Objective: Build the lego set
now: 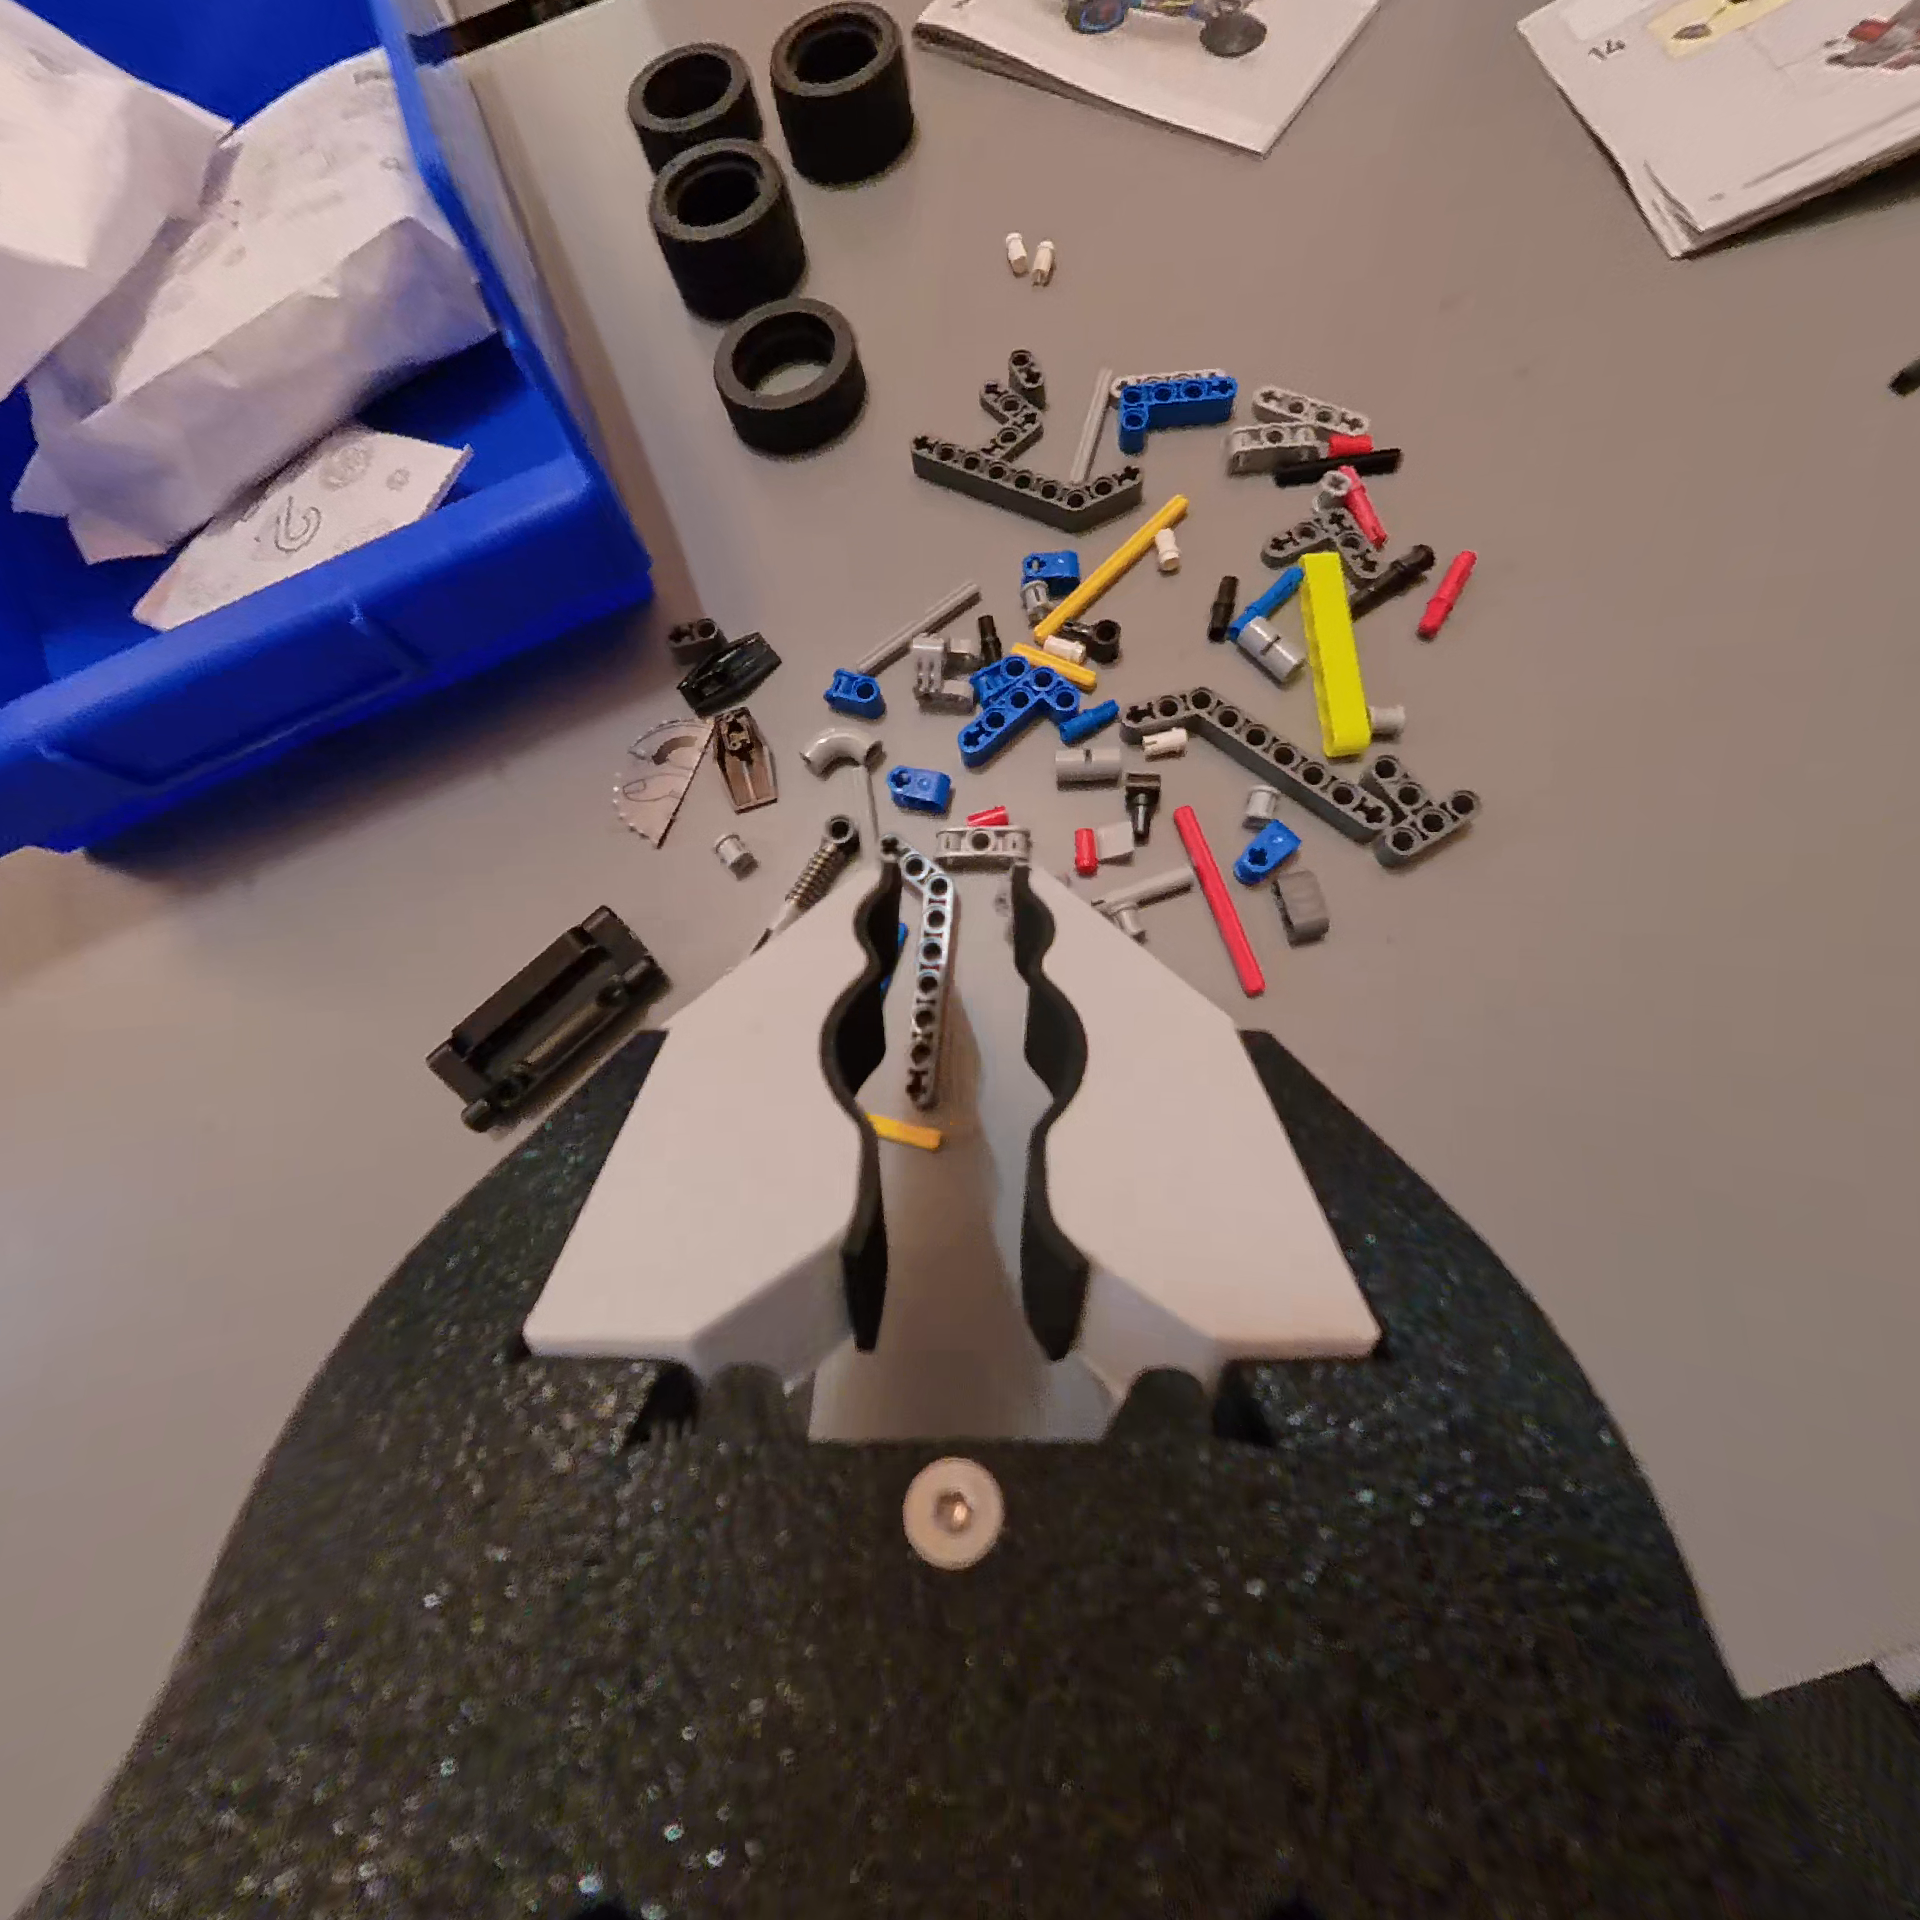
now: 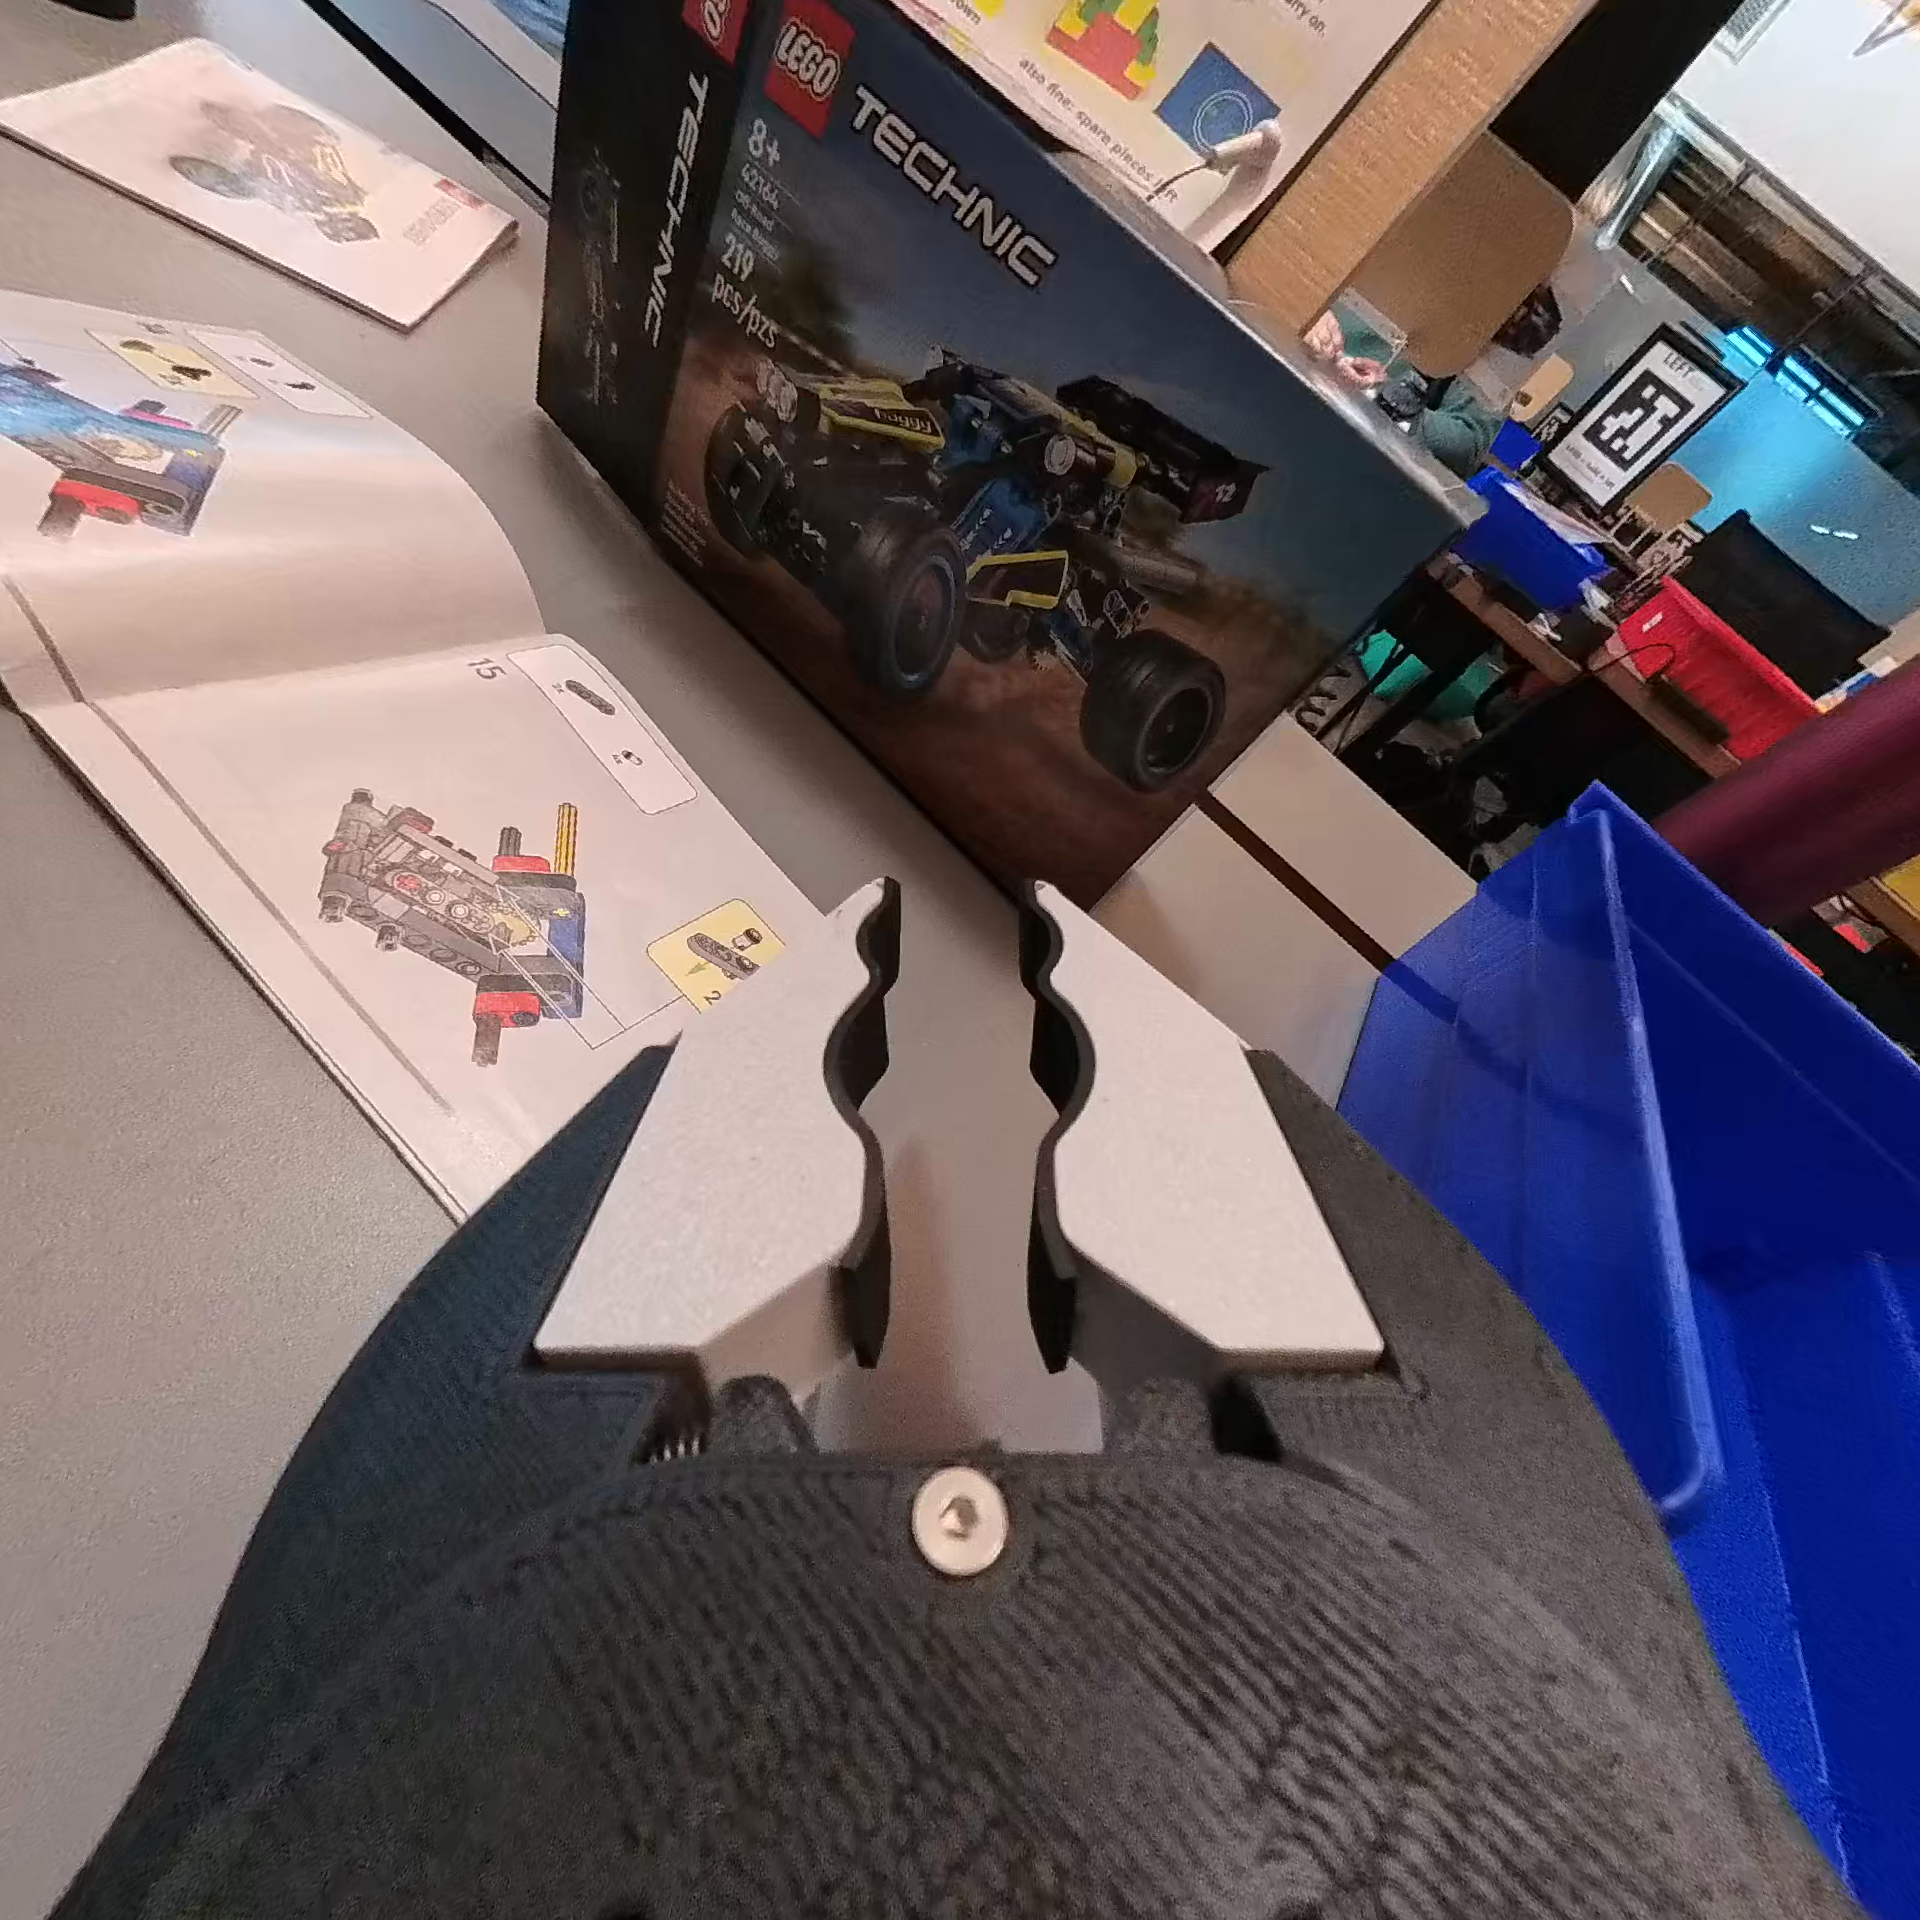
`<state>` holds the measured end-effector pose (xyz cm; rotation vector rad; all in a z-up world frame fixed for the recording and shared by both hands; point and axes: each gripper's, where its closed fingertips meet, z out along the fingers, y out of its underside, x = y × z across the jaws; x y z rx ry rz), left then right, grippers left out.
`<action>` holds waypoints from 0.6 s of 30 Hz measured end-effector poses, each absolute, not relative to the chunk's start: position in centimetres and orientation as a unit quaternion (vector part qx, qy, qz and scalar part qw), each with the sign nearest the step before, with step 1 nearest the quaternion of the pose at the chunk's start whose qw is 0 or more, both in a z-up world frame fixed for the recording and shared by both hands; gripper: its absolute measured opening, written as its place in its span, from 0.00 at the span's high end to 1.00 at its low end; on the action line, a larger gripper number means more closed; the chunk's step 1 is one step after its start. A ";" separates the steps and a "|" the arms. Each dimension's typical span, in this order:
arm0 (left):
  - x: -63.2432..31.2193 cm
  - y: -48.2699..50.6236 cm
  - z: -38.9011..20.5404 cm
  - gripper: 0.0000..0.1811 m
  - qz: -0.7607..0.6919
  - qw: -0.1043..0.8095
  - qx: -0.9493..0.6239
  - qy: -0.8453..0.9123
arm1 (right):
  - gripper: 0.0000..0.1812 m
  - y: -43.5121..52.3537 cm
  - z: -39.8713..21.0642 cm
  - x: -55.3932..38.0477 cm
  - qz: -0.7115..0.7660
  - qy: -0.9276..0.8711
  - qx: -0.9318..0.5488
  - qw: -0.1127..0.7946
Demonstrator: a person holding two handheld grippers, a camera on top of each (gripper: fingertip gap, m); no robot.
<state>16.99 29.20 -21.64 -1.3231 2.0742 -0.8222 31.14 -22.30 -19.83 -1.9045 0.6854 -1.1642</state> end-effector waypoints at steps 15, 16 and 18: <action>14.1 20.0 -24.2 0.91 -0.304 0.186 -0.340 0.870 | 0.91 -21.8 -20.1 31.1 -0.466 0.255 -0.756 0.383; 14.1 19.6 -24.2 0.92 -0.308 0.187 -0.333 0.871 | 0.91 -21.7 -20.1 31.1 -0.465 0.254 -0.756 0.383; 14.5 18.8 -23.8 0.92 -0.325 0.188 -0.333 0.865 | 0.91 -21.7 -20.1 31.1 -0.465 0.254 -0.757 0.383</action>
